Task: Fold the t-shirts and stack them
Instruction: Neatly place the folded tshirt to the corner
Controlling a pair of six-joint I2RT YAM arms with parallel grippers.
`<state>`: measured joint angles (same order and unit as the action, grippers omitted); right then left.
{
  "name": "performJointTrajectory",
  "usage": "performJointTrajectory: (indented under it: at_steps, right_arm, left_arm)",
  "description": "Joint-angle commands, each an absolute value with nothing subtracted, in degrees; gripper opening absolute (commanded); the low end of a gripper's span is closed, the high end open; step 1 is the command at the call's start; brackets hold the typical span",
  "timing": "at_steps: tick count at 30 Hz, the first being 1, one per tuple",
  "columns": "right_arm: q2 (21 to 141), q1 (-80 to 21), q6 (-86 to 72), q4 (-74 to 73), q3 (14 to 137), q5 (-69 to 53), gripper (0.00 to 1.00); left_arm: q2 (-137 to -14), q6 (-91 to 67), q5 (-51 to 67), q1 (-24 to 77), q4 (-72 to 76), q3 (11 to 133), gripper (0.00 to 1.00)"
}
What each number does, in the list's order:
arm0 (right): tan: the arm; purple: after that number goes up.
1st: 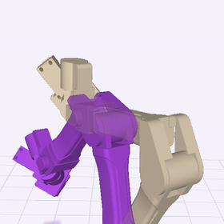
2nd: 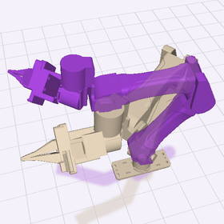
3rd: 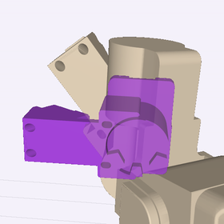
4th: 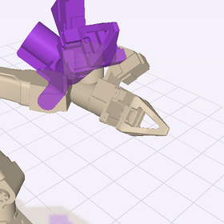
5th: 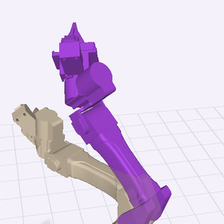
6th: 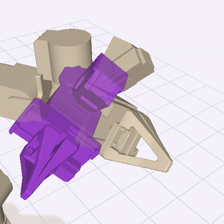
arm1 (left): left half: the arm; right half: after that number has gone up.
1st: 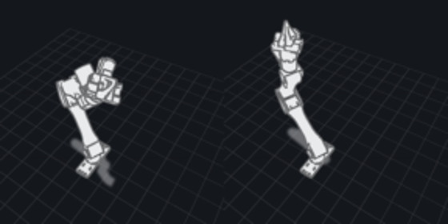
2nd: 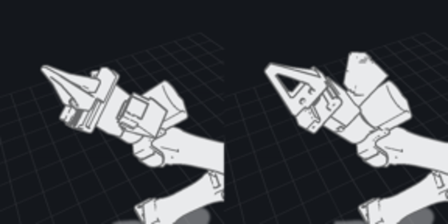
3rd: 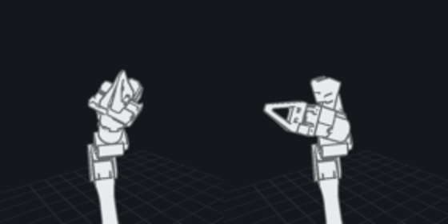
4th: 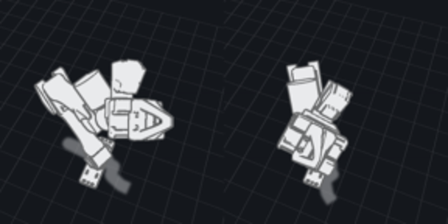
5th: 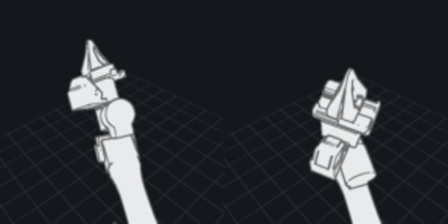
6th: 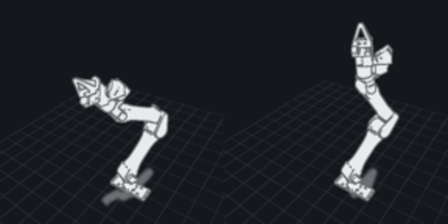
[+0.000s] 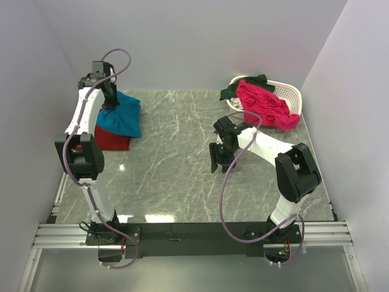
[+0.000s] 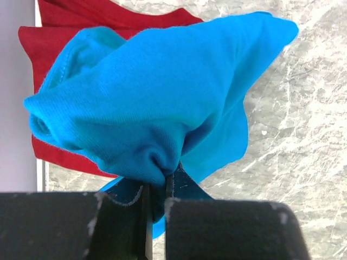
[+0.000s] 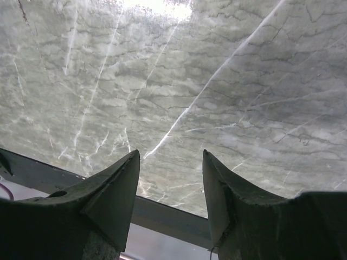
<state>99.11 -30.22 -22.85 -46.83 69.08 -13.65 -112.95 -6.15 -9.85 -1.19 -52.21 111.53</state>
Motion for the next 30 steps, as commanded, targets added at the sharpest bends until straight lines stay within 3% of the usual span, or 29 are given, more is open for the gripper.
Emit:
performJointTrajectory:
  at_steps: [1,12,30]
  right_arm:
    - [97.12,-29.88,-22.67,-46.41,68.91,-13.89,0.57]
    - [96.85,-30.15,-23.12,-47.02,68.55,-14.33,0.57]
    - [97.29,-31.29,-24.08,-48.16,70.05,-14.33,0.57]
  left_arm:
    - [-112.5,-3.95,-4.76,-4.03,-53.52,114.79,0.0]
    - [-104.77,-4.31,13.44,-19.86,-51.42,105.56,0.0]
    - [-114.08,-4.22,12.13,-20.57,-51.42,109.42,0.0]
